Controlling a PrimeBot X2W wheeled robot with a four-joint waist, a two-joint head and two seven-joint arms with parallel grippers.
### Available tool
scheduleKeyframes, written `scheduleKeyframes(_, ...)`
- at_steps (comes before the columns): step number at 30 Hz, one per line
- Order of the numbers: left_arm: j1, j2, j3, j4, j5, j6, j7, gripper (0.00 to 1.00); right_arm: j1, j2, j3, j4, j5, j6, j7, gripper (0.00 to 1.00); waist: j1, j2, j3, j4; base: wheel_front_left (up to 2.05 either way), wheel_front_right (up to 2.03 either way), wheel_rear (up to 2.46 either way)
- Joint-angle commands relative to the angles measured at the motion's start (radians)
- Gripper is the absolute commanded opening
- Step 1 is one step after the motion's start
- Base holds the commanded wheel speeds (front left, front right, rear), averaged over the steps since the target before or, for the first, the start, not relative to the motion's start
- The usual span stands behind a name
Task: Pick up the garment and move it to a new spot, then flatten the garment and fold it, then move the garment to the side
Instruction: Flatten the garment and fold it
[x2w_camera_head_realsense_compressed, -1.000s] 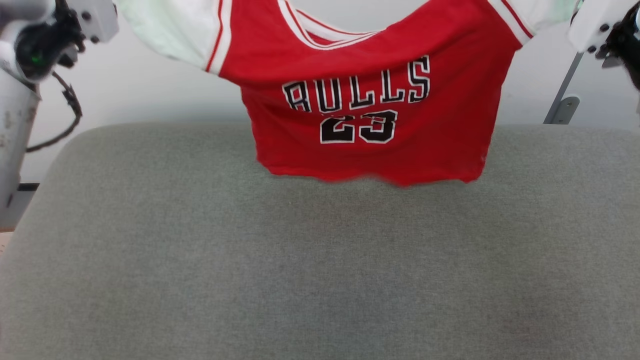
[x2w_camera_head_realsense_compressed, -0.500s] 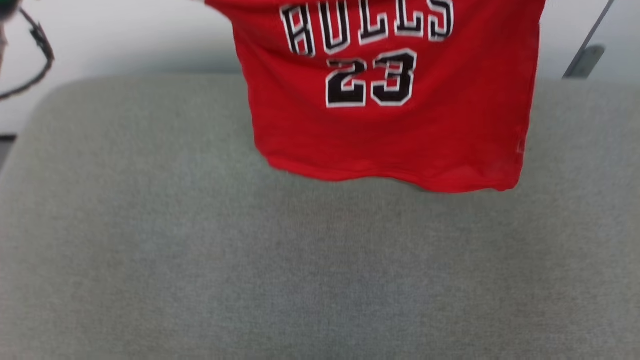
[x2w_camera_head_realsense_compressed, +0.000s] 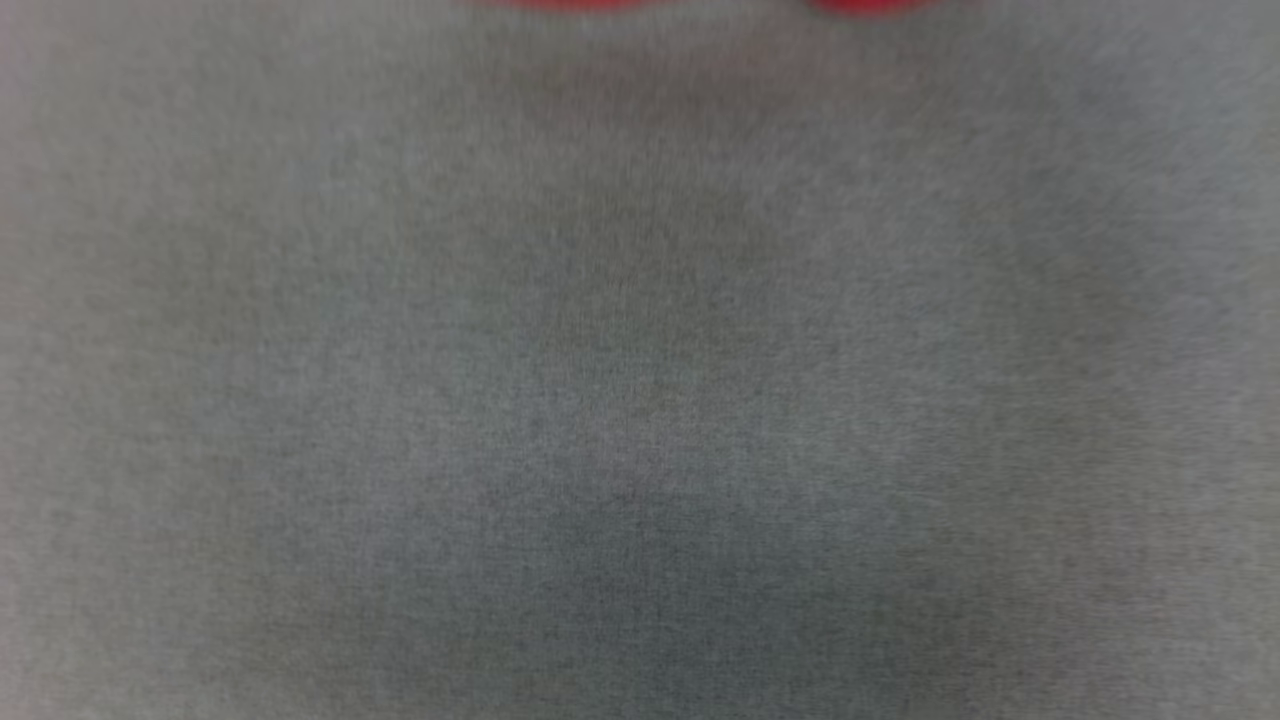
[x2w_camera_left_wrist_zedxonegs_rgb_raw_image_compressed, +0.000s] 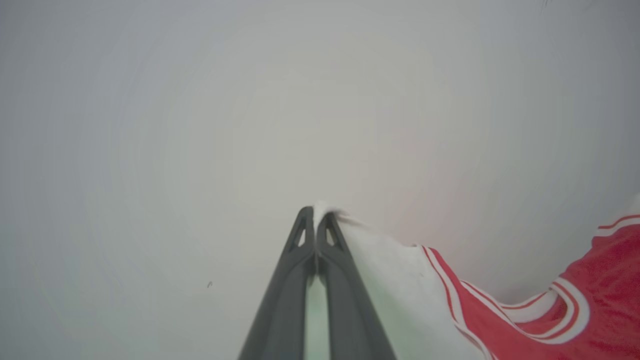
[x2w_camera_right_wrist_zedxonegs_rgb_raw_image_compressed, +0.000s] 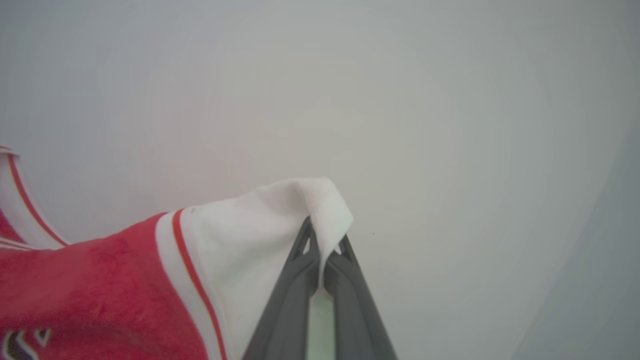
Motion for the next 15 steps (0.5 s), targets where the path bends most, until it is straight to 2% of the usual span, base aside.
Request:
scheduleKeyframes(1, -0.019, -0.006, 0.004, 0.006, 0.013, -0.003, -0.063, 0.0, -0.005, 0.004, 0.005, 0.011, -0.05, -0.001, -0.031, 0.0, 0.0, 0.0, 0.107, 0.02, 0.0, 0.0, 0.0)
scheduleKeyframes(4, 0.001, -0.022, 0.003, 0.009, -0.003, -0.005, -0.125, 0.0, 0.006, 0.005, 0.027, 0.04, -0.102, -0.001, -0.059, 0.0, 0.0, 0.0, 0.125, 0.038, 0.0, 0.0, 0.0)
scheduleKeyframes(7, 0.061, -0.015, -0.047, -0.011, -0.011, -0.006, -0.142, 0.0, 0.043, 0.008, 0.053, 0.095, -0.091, -0.001, -0.066, 0.0, 0.0, 0.0, 0.114, 0.049, 0.0, 0.0, 0.0)
scheduleKeyframes(12, 0.215, 0.019, -0.133, -0.044, -0.093, -0.005, -0.1, 0.0, 0.154, 0.032, 0.134, 0.187, 0.029, -0.001, -0.047, 0.0, 0.0, 0.0, 0.056, 0.056, 0.0, 0.0, 0.0)
scheduleKeyframes(15, 0.313, 0.048, -0.178, -0.074, -0.148, -0.005, -0.05, 0.0, 0.237, 0.039, 0.196, 0.195, 0.128, -0.001, -0.011, 0.0, 0.0, 0.0, 0.005, 0.054, 0.0, 0.0, 0.0)
